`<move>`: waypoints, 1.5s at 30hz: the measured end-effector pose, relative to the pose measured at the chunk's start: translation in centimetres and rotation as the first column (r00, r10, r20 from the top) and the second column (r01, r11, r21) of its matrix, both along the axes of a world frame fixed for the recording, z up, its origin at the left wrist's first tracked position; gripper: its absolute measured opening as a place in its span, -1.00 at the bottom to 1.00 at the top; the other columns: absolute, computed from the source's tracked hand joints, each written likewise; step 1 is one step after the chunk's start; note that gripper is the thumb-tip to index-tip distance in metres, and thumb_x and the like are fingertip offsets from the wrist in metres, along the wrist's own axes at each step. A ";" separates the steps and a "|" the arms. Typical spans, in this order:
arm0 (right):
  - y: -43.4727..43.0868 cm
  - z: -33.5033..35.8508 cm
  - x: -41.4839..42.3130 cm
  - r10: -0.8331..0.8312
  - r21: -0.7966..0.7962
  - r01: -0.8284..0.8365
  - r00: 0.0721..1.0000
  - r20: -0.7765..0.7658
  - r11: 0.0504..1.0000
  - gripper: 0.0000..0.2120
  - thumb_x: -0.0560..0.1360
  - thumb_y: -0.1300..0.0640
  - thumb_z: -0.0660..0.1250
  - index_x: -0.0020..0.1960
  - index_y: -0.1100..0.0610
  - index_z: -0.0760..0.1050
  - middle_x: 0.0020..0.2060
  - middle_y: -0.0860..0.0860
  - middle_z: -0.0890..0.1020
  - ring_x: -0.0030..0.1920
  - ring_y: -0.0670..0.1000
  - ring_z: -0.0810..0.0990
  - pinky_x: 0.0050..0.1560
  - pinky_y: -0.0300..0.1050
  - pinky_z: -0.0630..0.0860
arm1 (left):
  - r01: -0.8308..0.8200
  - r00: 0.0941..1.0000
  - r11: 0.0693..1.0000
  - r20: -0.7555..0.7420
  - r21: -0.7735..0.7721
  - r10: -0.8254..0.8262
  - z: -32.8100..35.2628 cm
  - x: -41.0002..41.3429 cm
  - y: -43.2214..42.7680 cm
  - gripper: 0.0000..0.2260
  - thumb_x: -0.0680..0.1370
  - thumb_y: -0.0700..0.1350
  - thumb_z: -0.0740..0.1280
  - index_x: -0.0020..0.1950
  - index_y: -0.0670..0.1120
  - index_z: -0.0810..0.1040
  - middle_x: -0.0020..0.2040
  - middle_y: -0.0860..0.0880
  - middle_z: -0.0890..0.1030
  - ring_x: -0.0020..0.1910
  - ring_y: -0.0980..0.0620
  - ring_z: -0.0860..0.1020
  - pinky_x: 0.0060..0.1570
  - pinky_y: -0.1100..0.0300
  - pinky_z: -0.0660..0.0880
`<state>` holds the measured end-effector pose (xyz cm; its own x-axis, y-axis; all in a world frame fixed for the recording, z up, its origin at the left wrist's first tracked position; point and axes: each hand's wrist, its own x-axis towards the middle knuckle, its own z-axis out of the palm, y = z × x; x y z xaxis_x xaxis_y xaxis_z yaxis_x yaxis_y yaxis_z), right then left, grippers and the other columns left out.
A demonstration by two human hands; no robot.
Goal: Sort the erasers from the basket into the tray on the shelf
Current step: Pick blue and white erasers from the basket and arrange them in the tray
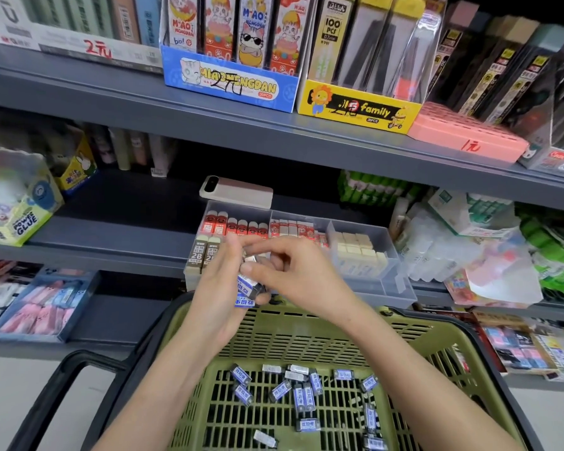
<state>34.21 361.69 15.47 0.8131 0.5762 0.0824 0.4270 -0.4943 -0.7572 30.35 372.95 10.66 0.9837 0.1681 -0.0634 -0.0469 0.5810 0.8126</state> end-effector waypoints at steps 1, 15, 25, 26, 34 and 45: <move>0.0 0.0 0.1 0.005 -0.043 -0.005 1.000 0.011 0.999 -0.83 0.45 -0.02 0.40 0.02 -0.01 0.61 -0.54 -0.11 0.29 -0.52 -0.17 0.36 -0.39 -0.22 0.31 | 0.007 1.000 1.000 -0.005 0.010 -0.007 -0.1 -0.1 -0.1 -0.52 0.50 0.22 0.13 0.09 -0.15 0.53 -0.29 -0.12 0.62 -0.42 0.04 0.54 -0.56 0.24 0.38; -6.2 -0.5 6.0 -0.195 -0.268 0.196 0.980 0.029 0.943 -0.77 0.29 -0.01 0.55 -0.39 0.05 0.54 -0.48 -0.11 0.58 -0.39 -0.13 0.51 -0.21 -0.15 0.45 | -0.013 1.000 0.997 -0.025 0.076 0.015 -0.4 -0.1 0.0 -0.56 0.47 0.19 0.16 0.00 -0.19 0.48 -0.30 -0.18 0.62 -0.45 -0.03 0.55 -0.55 0.23 0.39; -3.0 -0.9 7.6 -0.014 -0.722 -0.160 0.973 -0.229 0.673 -0.86 0.44 0.31 0.34 -0.04 0.32 0.63 -0.50 0.01 0.55 -0.65 -0.19 0.43 -0.43 -0.38 0.40 | -0.024 0.999 0.998 -0.024 0.061 0.025 -0.8 0.2 0.1 -0.62 0.49 0.18 0.17 -0.18 -0.08 0.61 -0.37 -0.12 0.55 -0.46 0.01 0.50 -0.54 0.24 0.39; -2.7 -0.8 7.6 -0.007 -0.740 -0.182 0.969 -0.245 0.648 -0.83 0.45 0.33 0.30 -0.01 0.33 0.62 -0.43 0.06 0.60 -0.61 -0.17 0.44 -0.37 -0.33 0.41 | -0.022 0.999 0.998 -0.026 0.063 0.024 -0.8 0.2 0.1 -0.61 0.49 0.18 0.17 -0.19 -0.07 0.62 -0.37 -0.12 0.55 -0.46 0.01 0.50 -0.54 0.23 0.39; -2.5 -0.7 7.9 0.042 -0.768 -0.298 0.942 -0.334 0.567 -0.69 0.60 0.05 0.17 0.01 0.28 0.55 -0.11 0.12 0.60 -0.32 -0.03 0.53 -0.39 -0.27 0.43 | -0.003 1.000 0.997 -0.028 0.078 0.005 -1.2 0.1 0.1 -0.58 0.49 0.18 0.16 -0.03 -0.18 0.52 -0.37 -0.11 0.55 -0.46 0.00 0.50 -0.53 0.22 0.40; -3.1 1.0 2.7 0.085 -0.140 -0.082 0.996 0.012 0.987 -0.79 0.53 -0.03 0.28 -0.19 0.03 0.57 -0.34 -0.06 0.60 -0.33 -0.14 0.50 -0.24 -0.19 0.41 | 0.045 0.999 0.992 -0.028 0.116 -0.042 -1.0 -0.3 -1.3 -0.49 0.48 0.22 0.15 0.04 -0.23 0.49 -0.37 -0.12 0.53 -0.46 0.01 0.50 -0.52 0.22 0.41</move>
